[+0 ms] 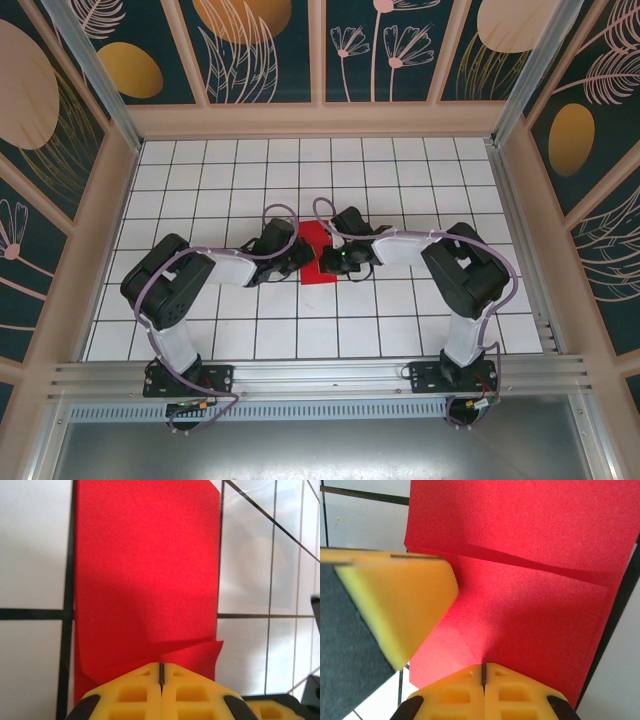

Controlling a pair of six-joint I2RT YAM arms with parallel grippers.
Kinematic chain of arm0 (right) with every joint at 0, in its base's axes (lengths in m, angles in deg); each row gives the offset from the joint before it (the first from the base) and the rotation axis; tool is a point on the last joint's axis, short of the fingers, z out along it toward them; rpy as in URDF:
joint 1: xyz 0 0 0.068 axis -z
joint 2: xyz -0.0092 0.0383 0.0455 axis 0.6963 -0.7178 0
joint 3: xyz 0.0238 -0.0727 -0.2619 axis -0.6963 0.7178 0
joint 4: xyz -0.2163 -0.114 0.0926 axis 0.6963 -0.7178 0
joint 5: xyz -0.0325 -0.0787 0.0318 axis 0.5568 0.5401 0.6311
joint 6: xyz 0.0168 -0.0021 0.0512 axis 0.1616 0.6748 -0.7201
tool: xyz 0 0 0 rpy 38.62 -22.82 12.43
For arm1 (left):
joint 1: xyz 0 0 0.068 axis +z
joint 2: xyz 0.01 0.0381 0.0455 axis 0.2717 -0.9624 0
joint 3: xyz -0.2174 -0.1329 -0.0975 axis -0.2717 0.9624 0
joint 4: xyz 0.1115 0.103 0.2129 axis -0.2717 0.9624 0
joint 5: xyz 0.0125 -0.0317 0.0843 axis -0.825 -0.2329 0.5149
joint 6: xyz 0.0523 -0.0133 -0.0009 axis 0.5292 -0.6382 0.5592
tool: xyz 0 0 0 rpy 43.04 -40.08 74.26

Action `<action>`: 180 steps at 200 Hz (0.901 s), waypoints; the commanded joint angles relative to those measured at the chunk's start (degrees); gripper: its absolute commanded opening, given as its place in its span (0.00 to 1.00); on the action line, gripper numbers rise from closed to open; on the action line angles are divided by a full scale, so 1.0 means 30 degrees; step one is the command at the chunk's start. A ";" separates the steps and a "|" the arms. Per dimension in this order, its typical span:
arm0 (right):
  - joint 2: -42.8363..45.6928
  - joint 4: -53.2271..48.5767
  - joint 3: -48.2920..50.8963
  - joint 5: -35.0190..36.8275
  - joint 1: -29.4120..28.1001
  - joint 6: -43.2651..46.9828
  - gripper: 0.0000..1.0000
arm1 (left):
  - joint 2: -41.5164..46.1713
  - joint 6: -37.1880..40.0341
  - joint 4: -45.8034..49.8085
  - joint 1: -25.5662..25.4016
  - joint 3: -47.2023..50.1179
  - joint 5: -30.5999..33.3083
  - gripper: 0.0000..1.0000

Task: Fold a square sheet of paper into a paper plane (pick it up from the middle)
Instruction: Fold the triangle a second time at the center of the table.

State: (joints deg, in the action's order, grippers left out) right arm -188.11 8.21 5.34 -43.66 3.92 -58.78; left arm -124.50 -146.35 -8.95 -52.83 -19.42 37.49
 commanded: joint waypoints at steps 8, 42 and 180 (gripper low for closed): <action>-0.0386 -0.0462 -0.0592 0.0451 -0.0074 0.0555 0.00 | 0.0055 0.0162 -0.1058 0.0004 0.0528 -0.0592 0.05; -0.0182 -0.0332 -0.0848 0.0084 -0.0045 0.0923 0.00 | -0.0491 -0.0447 -0.0587 0.0019 0.0873 -0.0106 0.00; -0.0032 -0.2414 0.0006 -0.0456 0.0476 0.3821 0.00 | -0.0881 -0.1132 0.3701 0.0001 0.0025 0.2266 0.00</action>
State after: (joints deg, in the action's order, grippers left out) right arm -190.36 7.20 2.48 -44.64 4.73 -50.47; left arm -124.70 -148.58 -6.54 -53.11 -19.58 38.89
